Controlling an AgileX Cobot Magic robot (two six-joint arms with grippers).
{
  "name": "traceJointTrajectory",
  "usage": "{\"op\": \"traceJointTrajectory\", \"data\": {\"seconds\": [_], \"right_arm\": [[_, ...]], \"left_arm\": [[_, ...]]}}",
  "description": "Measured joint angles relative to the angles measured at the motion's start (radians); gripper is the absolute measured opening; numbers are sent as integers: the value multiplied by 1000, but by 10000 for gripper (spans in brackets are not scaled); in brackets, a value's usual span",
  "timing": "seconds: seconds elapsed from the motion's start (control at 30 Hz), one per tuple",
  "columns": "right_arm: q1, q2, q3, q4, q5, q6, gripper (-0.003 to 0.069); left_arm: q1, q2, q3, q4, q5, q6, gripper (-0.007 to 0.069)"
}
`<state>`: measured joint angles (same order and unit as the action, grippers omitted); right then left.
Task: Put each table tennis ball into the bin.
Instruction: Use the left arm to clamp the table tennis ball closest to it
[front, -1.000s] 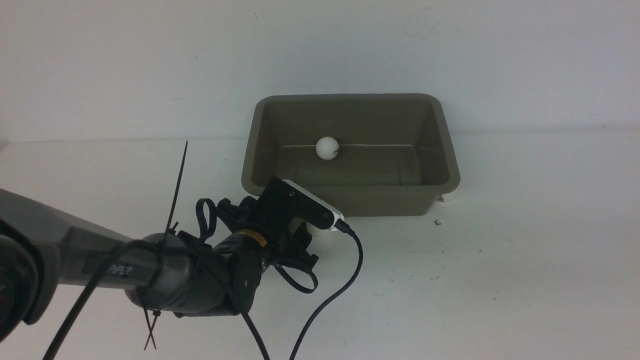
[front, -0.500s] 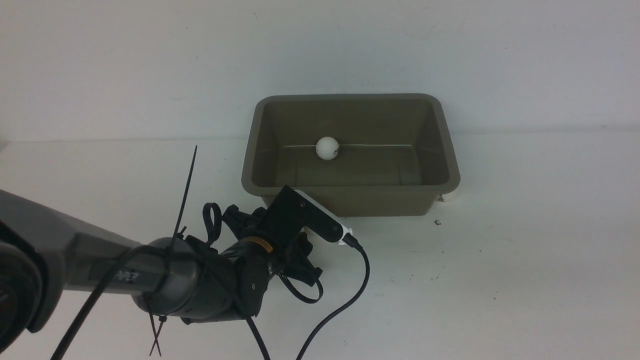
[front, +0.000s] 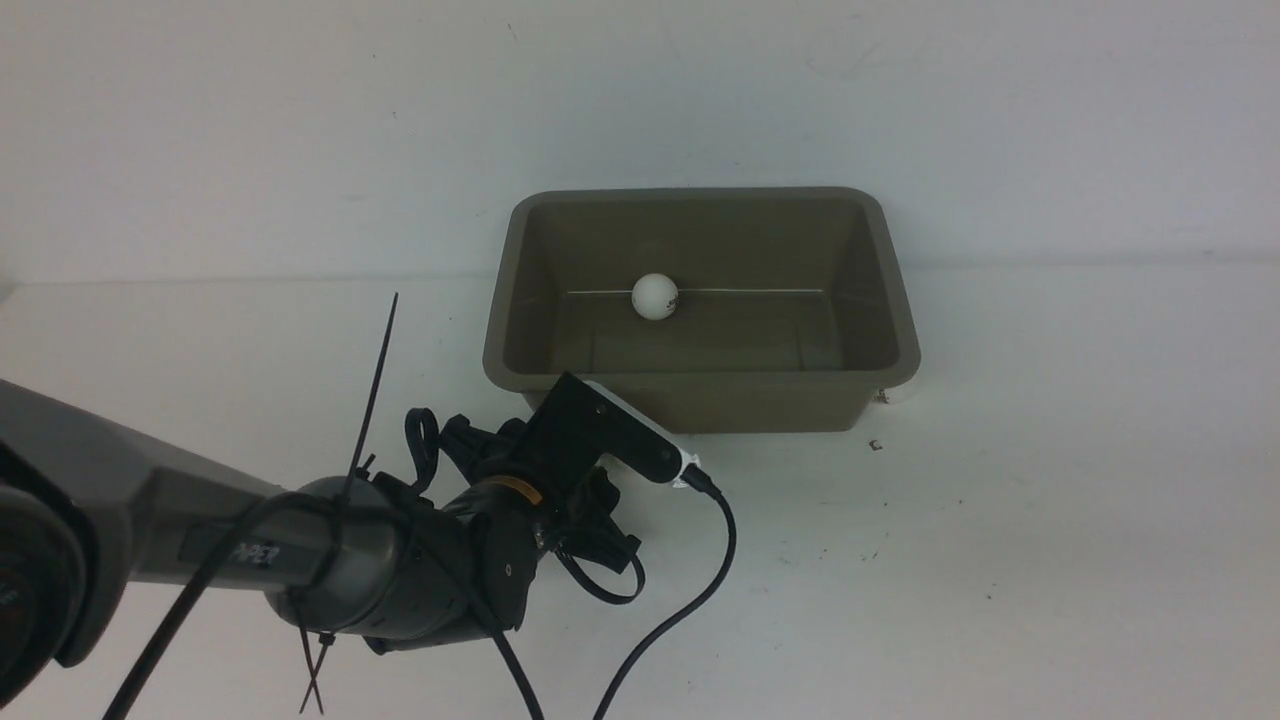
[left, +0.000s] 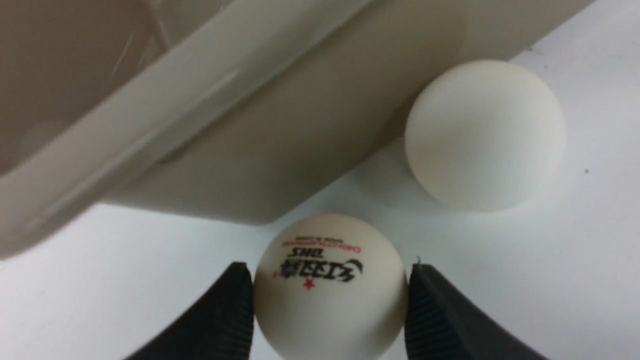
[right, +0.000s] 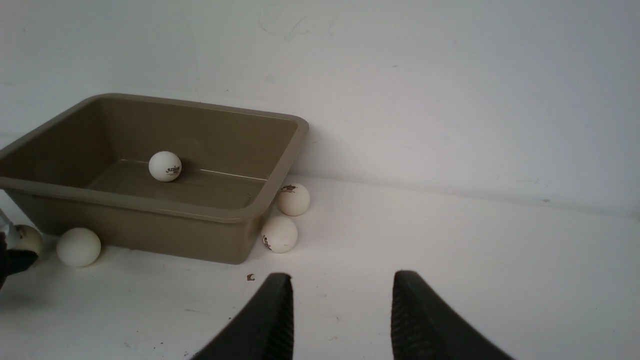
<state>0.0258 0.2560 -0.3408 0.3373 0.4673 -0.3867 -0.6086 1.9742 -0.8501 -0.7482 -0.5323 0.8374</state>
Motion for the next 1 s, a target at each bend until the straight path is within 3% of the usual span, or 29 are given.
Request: {"op": "traceJointTrajectory", "data": {"seconds": [0.23,1.0], "right_arm": [[0,0,0,-3,0,0,262],[0,0,0,-4,0,0,262]], "left_arm": [[-25,-90,0,-13,18,6,352],[-31,-329,9,-45,307,18,352]]}}
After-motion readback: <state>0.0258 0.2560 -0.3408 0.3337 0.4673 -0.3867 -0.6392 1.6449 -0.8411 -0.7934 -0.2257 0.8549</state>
